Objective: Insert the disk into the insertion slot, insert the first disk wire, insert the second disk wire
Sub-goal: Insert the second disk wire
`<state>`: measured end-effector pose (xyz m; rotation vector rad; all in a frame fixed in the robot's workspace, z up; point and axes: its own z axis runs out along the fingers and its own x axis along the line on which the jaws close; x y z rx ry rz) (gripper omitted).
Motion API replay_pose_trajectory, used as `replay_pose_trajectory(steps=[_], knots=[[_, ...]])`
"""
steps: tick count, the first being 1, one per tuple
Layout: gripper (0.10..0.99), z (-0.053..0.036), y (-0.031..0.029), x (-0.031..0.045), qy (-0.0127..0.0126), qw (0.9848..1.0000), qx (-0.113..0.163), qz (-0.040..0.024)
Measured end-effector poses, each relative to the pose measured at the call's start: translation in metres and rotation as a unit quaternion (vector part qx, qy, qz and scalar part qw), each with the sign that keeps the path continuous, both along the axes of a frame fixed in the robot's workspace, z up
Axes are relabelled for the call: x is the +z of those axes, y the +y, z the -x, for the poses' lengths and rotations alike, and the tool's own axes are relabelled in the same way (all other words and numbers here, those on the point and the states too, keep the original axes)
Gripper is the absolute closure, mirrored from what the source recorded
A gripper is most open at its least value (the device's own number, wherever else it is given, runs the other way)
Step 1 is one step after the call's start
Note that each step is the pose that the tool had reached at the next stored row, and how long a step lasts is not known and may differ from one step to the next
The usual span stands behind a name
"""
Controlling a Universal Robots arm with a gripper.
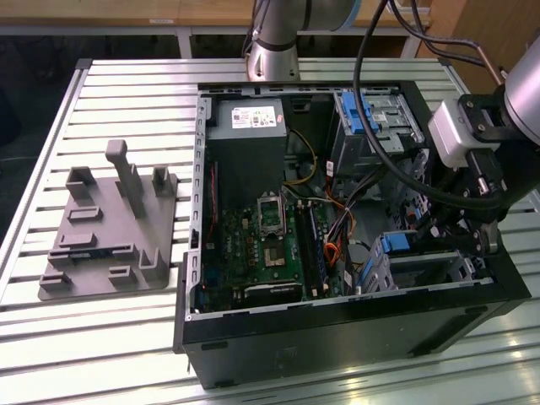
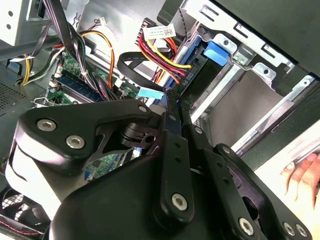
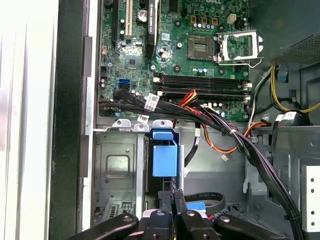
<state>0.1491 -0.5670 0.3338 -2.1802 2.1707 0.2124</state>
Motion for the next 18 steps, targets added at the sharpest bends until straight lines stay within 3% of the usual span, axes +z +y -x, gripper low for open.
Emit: replay_pose_trajectory(steps=[18], knots=[[0.941, -0.0006, -0.0008, 0.0001, 0.0005, 0.9999, 0.010, 0.0000]])
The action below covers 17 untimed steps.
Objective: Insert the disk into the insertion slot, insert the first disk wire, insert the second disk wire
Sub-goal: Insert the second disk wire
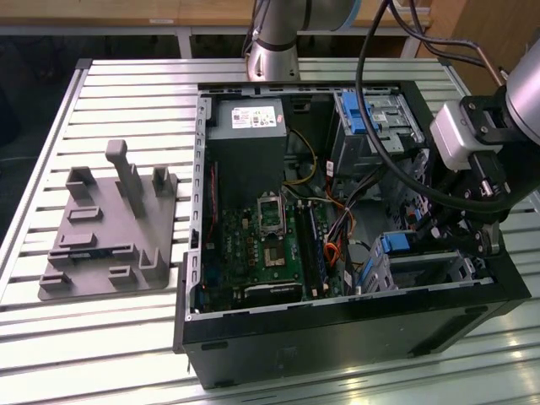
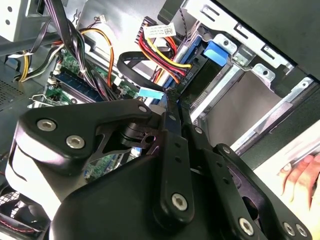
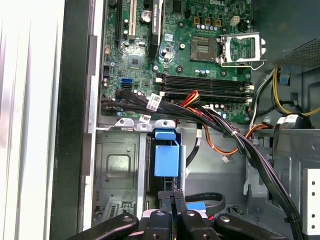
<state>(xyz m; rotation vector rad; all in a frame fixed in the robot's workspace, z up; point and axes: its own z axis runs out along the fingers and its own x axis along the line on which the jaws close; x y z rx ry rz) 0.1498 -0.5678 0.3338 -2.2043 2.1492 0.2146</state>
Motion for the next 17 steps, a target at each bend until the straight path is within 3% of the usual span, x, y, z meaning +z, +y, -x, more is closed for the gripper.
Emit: replay_pose_trajectory(steps=[17], knots=[[0.941, -0.0012, -0.0005, -0.0003, 0.0000, 1.0000, 0.007, 0.0000]])
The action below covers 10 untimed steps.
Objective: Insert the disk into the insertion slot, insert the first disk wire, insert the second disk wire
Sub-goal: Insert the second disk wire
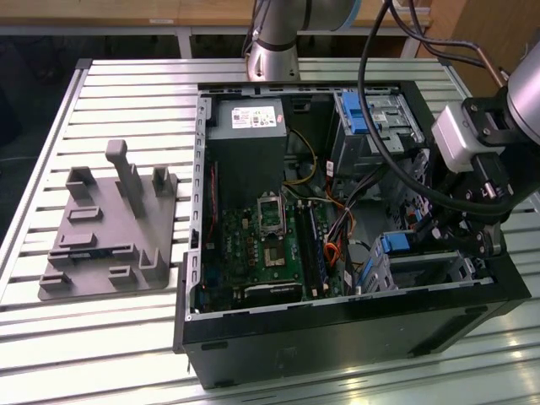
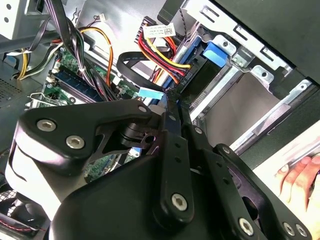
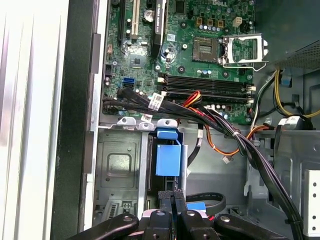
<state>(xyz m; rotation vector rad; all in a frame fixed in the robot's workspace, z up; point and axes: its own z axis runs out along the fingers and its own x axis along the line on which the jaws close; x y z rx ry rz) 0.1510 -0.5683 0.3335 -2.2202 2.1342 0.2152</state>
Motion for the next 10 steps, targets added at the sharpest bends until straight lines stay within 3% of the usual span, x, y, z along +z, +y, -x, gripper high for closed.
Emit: replay_pose_trajectory(steps=[10], knots=[[0.941, 0.0000, 0.0000, -0.0007, 0.0000, 1.0000, 0.005, 0.0000]])
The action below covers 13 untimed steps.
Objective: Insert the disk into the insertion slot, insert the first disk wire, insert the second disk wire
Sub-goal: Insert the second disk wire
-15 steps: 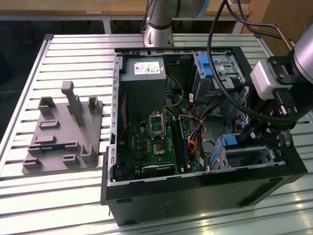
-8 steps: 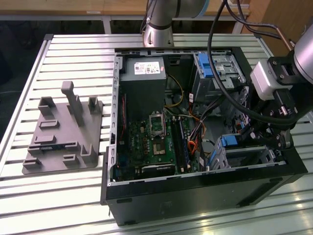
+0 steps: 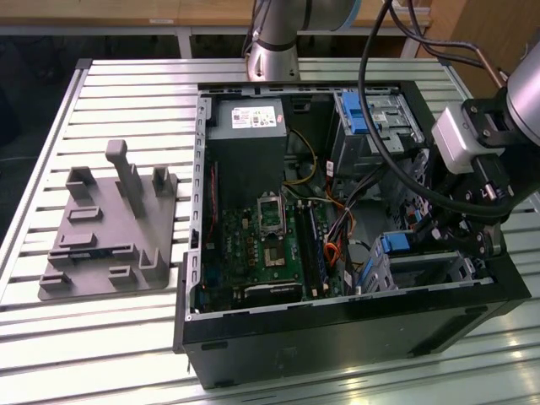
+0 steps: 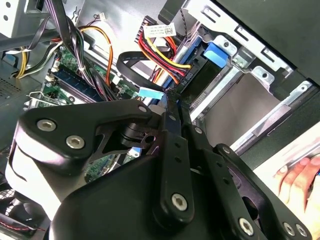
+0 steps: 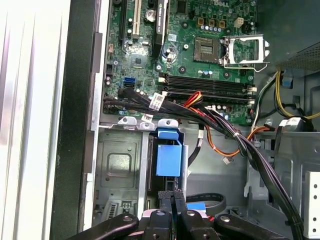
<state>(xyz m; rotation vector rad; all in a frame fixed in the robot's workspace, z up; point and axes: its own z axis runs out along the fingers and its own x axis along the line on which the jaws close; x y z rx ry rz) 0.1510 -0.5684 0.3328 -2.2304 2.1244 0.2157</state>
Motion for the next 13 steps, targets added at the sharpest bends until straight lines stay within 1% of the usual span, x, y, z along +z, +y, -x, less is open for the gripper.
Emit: replay_pose_trajectory(steps=[13], knots=[[0.941, 0.0000, 0.0000, -0.0020, 0.0000, 1.0000, 0.006, 0.0000]])
